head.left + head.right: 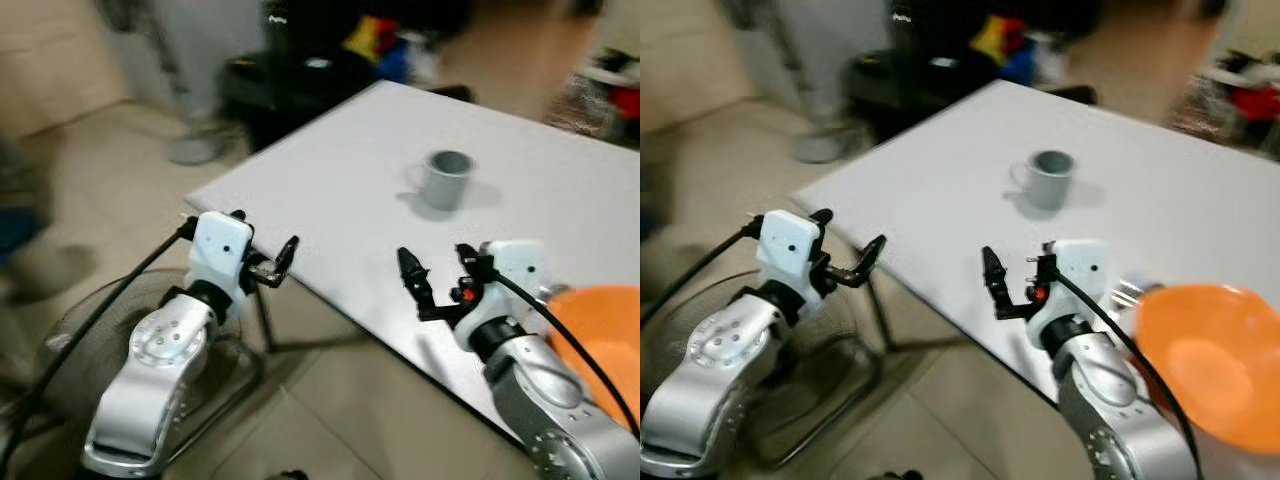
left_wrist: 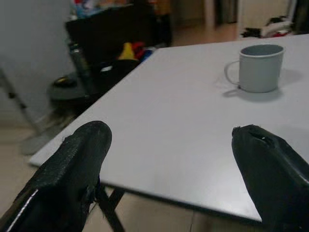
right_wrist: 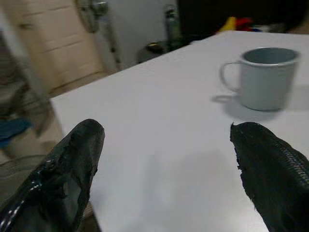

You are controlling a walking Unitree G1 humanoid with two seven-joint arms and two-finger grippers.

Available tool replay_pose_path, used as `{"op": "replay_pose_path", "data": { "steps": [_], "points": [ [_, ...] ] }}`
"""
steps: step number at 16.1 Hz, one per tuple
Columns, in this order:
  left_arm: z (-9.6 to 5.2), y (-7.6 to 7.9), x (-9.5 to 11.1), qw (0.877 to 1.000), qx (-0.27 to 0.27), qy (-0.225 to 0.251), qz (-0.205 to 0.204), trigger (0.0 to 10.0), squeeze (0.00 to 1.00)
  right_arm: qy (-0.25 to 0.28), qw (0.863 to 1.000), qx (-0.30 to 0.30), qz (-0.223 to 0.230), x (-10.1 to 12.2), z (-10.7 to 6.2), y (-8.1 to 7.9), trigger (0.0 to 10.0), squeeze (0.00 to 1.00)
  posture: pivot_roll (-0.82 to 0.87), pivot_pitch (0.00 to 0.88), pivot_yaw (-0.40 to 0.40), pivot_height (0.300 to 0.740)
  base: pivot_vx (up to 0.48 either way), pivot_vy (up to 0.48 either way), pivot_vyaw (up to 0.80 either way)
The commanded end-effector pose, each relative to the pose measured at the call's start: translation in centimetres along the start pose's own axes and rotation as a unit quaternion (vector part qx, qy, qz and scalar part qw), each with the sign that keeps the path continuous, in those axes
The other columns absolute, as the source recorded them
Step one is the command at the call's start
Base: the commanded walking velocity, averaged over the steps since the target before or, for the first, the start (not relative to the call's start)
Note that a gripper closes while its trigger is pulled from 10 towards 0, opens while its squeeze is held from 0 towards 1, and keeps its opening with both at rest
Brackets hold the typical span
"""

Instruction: Setting the table

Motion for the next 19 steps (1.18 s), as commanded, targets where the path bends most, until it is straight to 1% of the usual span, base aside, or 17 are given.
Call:
{"op": "replay_pose_path", "data": {
  "steps": [1,4,10,11,12,14,19],
  "points": [
    [-0.12,-0.34,0.29,1.0,0.007,0.005,0.007,10.0,0.21,0.008,1.0,0.001,0.0,0.24,-0.09,-0.05,10.0,1.0,0.1,0.0,0.076,0.74,0.0,0.0,0.8],
    [-0.41,-0.43,0.06,1.0,0.013,0.001,0.003,10.0,0.21,0.009,1.0,0.011,-0.008,0.4,-0.06,-0.17,10.0,1.0,0.1,0.0,0.07,0.74,0.0,0.0,0.8],
    [-0.64,-0.55,0.07,1.0,0.015,-0.001,0.003,10.0,0.2,-0.003,1.0,0.023,-0.009,0.04,-0.12,-0.49,10.0,1.0,0.1,0.0,0.073,0.74,0.0,0.0,0.8],
    [-0.61,-0.55,0.12,1.0,0.015,0.0,0.003,10.0,0.2,0.001,1.0,0.021,0.002,0.03,-0.14,-0.47,10.0,1.0,0.1,0.0,0.075,0.74,0.0,0.0,0.8],
    [-0.59,-0.54,0.2,1.0,0.015,0.001,0.002,10.0,0.18,0.002,1.0,0.02,0.009,0.02,-0.15,-0.43,10.0,1.0,0.1,0.0,0.075,0.74,0.0,0.0,0.8],
    [-0.64,-0.51,0.29,1.0,0.015,0.003,-0.001,10.0,0.0,0.001,1.0,0.019,0.011,-0.03,-0.15,-0.41,10.0,1.0,0.1,0.0,0.076,0.74,0.0,0.0,0.8],
    [-0.81,-0.35,0.28,1.0,0.01,0.001,-0.006,10.0,0.0,-0.004,1.0,0.022,0.02,-0.26,-0.23,-0.47,10.0,1.0,0.1,0.0,0.073,0.74,0.0,0.0,0.8]
  ]
}}
Point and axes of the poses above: a point about 5 cm out from each wrist's last joint towards the gripper, its own z axis pointing out of the wrist towards the gripper, its own x axis along the axis of the wrist's last joint, y = z × x, the point moved 1 cm from there along z, pointing out of the wrist towards the gripper, and after that the axes turned 15 degrees about z, right-handed, at the moved point
